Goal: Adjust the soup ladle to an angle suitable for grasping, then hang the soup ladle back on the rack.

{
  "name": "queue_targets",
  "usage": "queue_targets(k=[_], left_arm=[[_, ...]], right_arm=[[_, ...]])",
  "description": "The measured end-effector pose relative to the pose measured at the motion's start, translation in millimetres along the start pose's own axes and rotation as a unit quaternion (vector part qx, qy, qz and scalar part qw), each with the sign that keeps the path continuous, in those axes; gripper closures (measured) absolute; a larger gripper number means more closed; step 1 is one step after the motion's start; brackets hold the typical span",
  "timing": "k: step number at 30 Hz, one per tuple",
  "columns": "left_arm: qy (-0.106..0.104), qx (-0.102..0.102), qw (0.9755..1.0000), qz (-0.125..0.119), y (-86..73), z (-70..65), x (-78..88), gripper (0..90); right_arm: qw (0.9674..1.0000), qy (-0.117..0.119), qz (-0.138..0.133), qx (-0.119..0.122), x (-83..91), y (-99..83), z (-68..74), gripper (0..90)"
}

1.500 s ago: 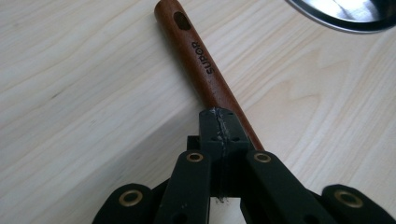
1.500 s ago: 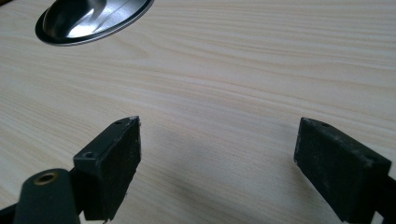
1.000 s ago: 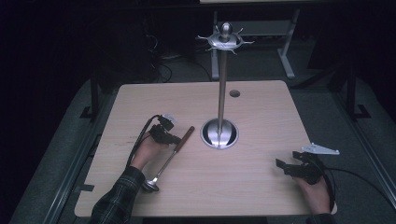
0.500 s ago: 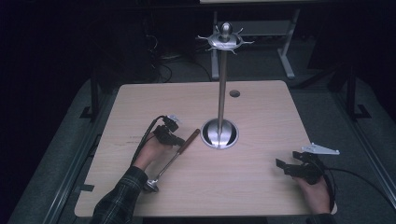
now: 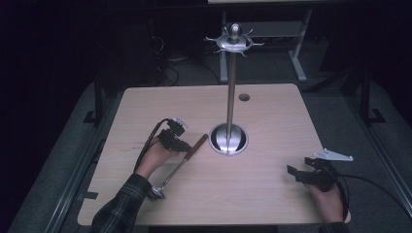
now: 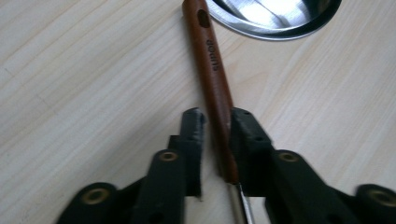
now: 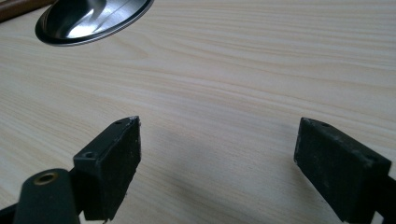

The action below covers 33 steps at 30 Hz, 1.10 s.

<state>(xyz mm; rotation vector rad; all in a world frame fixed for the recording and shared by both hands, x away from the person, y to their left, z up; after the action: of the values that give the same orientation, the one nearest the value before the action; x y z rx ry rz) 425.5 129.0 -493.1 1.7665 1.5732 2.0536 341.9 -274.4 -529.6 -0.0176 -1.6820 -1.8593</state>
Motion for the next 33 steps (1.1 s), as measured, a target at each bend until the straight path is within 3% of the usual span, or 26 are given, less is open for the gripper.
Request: queue_targets(k=[3,11,20,33], left_arm=[[0.008,0.004,0.9999,0.009,0.8,-6.0,-0.2,57.2],[0.016,0.000,0.9995,0.026,-0.9,-10.5,-4.9,52.4],[0.020,-0.001,0.9989,0.043,-5.3,-17.1,-12.6,51.9],[0.034,0.001,0.9978,0.058,-10.0,-12.2,-15.5,58.1]], right_arm=[[1.0000,0.000,0.001,0.000,-0.1,-0.1,0.1,14.5],[1.0000,0.001,0.002,0.000,-0.5,-0.2,-0.8,14.5],[1.0000,-0.001,0.002,-0.001,-0.2,-0.1,0.1,14.5],[1.0000,0.000,0.002,-0.001,-0.3,-0.1,0.1,14.6]])
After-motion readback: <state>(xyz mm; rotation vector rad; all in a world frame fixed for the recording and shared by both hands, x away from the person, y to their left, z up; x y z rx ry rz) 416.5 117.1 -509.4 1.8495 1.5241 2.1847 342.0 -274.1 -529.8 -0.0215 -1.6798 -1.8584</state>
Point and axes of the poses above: each handheld gripper's, and its own axes: x roughly backward along the jaws, y roughly out of its top, z roughly to its left, the point moved 8 cm from there along -x, roughly forward along the jaws, and after that the axes turned 14 degrees about -z, right-handed, at the moved point
